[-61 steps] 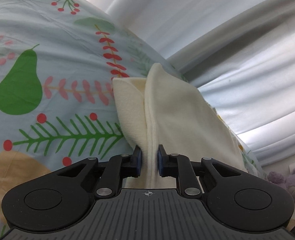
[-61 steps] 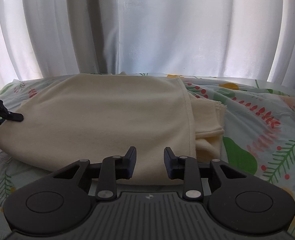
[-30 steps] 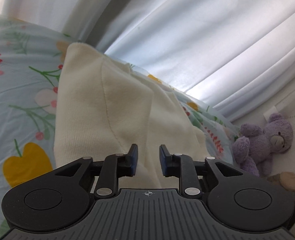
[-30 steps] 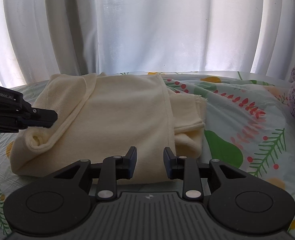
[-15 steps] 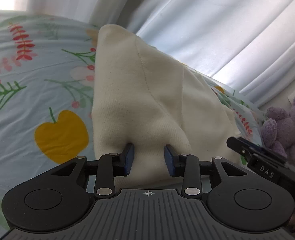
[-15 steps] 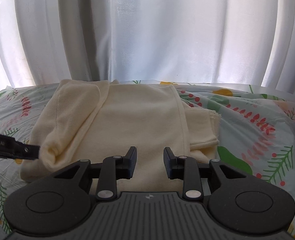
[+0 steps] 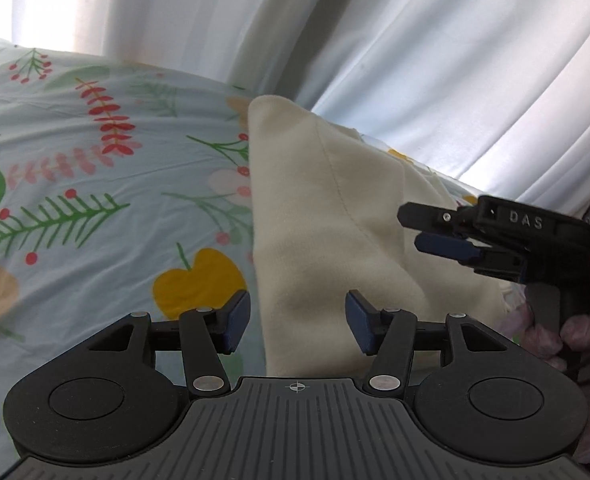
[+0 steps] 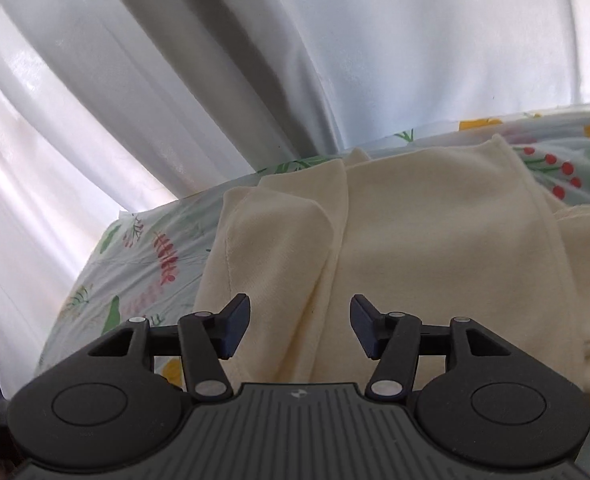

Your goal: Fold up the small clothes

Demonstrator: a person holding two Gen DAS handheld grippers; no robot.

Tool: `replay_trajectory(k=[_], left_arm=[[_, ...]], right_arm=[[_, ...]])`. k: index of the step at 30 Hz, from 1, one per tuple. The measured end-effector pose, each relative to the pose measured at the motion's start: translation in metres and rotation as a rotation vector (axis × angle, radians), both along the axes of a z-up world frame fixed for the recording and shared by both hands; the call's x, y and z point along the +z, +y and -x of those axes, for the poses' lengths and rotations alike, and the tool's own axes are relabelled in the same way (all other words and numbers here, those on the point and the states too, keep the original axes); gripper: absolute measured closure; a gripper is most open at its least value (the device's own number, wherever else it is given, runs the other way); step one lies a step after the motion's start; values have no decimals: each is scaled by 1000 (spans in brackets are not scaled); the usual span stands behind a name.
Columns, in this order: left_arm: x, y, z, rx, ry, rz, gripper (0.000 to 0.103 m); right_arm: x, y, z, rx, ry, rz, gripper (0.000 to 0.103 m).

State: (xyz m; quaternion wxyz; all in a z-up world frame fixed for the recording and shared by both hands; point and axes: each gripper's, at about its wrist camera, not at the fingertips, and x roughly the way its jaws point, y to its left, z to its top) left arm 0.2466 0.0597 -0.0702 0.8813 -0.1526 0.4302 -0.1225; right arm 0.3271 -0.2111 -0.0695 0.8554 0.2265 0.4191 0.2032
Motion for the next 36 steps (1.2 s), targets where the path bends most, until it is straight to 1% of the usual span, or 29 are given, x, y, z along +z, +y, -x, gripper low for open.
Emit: replay_trajectory(k=[2,4,8,10,11,13,16,17,18,19,21,23,25,28,30,33,34,36], left_arm=[[-3,0,0,-10,10,3,45],[-6,-1,2,-15,4,0,44],[-13,-1,1,-15,17,16,44],[-14,-1,1,-16,19,23,44],[-14,-1,3,-17,17,25,44],[-14,-2,4,-20,10,23,44],[-12,-4,10,-42,2,13,44],[-10,-6,12,-49,-2,10,44],[-9,-7,14,-56,-6,8,44],[-8,-8,17,-60,-11,5,44],[-5,-11,21,-63,-24,0,44],[-3,-13,25,-67,-36,1,44],[-1,-15,26,-70,-25,-1,44],[1,-18,26,-88,-22,10,44],[2,-25,24,-109,-23,-4,44],[-5,-40,18,-129,-15,-20,44],[-8,-44,16,-135,-7,-14,44],[-14,-52,10,-149,13,-10,44]], right_arm=[[-11,3,-12,-8,46,-31,47],[-19,5,-18,-2,75,-64,48],[-20,11,-26,10,80,-111,49],[-21,13,-29,17,85,-129,55],[-22,14,-31,19,86,-132,56],[-26,14,-34,17,98,-146,56],[-34,10,-40,3,128,-220,56],[-34,9,-41,-1,133,-229,56],[-33,11,-41,-1,128,-219,64],[-31,13,-40,5,115,-191,77],[-22,22,-35,8,61,-86,88],[-8,33,-27,18,-24,14,90],[8,41,-16,28,-108,96,90],[32,34,-2,6,-213,169,91],[45,20,6,-4,-252,190,91],[49,2,10,-32,-270,259,91],[44,-6,9,-53,-248,264,91],[30,-22,5,-96,-176,268,90]])
